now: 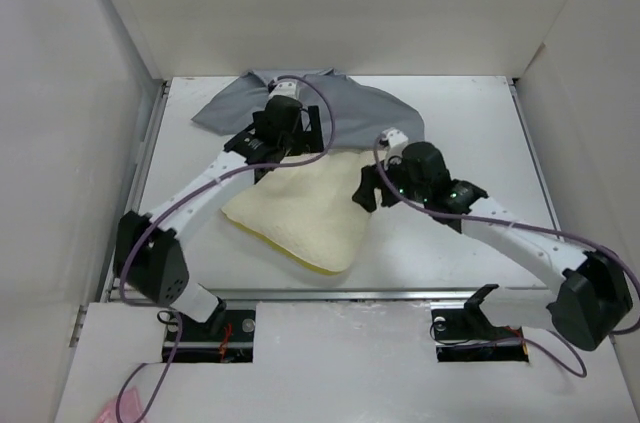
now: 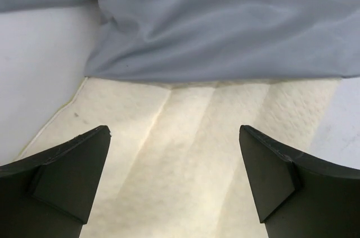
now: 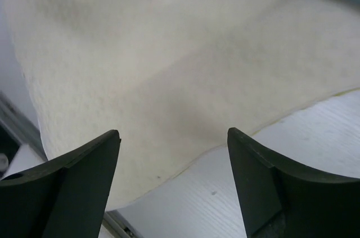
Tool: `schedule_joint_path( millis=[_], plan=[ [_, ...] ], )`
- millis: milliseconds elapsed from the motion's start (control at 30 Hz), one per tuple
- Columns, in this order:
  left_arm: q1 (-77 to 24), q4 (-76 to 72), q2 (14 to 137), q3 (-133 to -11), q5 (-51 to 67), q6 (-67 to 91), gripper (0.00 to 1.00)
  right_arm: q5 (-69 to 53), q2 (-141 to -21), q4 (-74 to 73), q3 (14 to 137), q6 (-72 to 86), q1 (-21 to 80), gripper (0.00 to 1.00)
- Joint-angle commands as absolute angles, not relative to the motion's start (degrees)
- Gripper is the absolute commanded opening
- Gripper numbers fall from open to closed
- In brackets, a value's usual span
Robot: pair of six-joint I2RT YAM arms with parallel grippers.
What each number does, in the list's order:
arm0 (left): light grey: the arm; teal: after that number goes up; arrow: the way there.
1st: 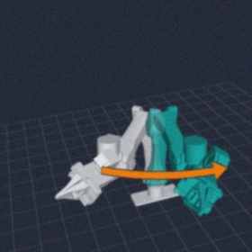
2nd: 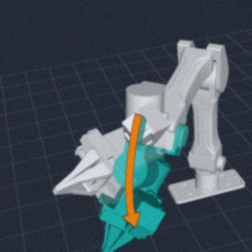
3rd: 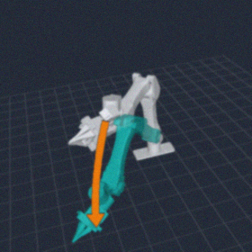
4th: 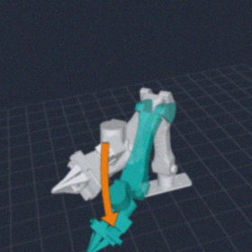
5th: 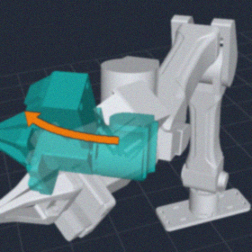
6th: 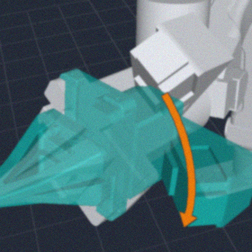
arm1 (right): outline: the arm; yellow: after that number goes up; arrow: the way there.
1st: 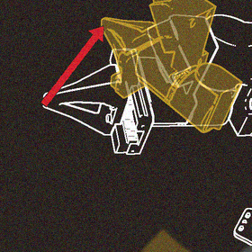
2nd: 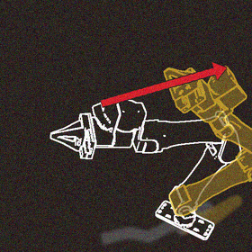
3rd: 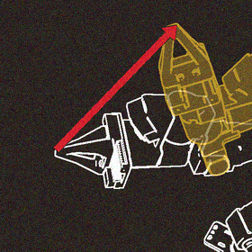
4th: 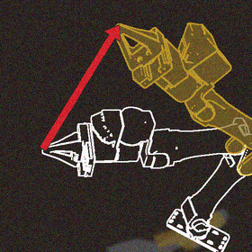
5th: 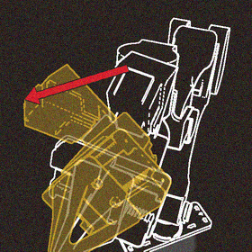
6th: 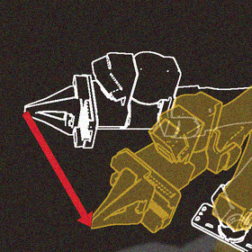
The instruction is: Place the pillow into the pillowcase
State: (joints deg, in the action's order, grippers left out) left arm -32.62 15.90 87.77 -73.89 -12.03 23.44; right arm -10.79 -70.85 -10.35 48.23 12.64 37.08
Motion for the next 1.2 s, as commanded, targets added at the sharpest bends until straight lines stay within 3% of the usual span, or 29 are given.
schedule_joint_path(
  millis=[0,100,267,400,633,733,767,833,867,1167],
  plan=[
    [-38.4,17.7,79.1,-71.7,-16.2,16.8,1.00,2.1,-67.5,-18.2,55.4,17.5,31.0,0.83],
    [-43.5,14.0,79.1,-69.8,-9.8,11.6,1.00,3.2,-68.5,-21.7,57.6,22.2,20.0,0.84],
    [-53.9,17.4,97.0,-83.0,-8.6,9.4,1.00,-1.7,-73.9,-23.2,60.5,24.9,6.4,0.84],
    [-54.6,24.0,110.9,-95.4,-14.3,11.4,1.00,-5.0,-76.2,-20.8,60.5,25.5,3.0,0.84],
    [-52.6,23.3,121.6,-102.4,-12.7,13.1,1.00,-6.4,-78.0,-17.3,59.2,25.5,1.3,0.84],
    [-52.1,25.0,127.1,-105.2,-17.3,14.2,1.00,-7.4,-78.7,-16.3,58.0,24.4,1.3,0.84],
    [-52.1,25.8,128.4,-107.2,-19.4,14.9,0.84,-8.3,-78.7,-14.3,57.0,23.5,1.3,0.84],
    [-51.4,27.7,130.9,-108.3,-21.8,16.2,0.17,-11.5,-79.2,-10.7,55.1,22.9,1.3,0.84],
    [-51.4,28.3,131.0,-108.9,-23.1,17.7,0.00,-12.4,-79.2,-7.0,53.2,22.9,1.3,0.84],
    [-49.7,20.6,113.7,-98.8,-24.3,18.7,0.00,-7.2,-86.7,5.8,50.9,19.7,4.1,0.81]
  ],
)
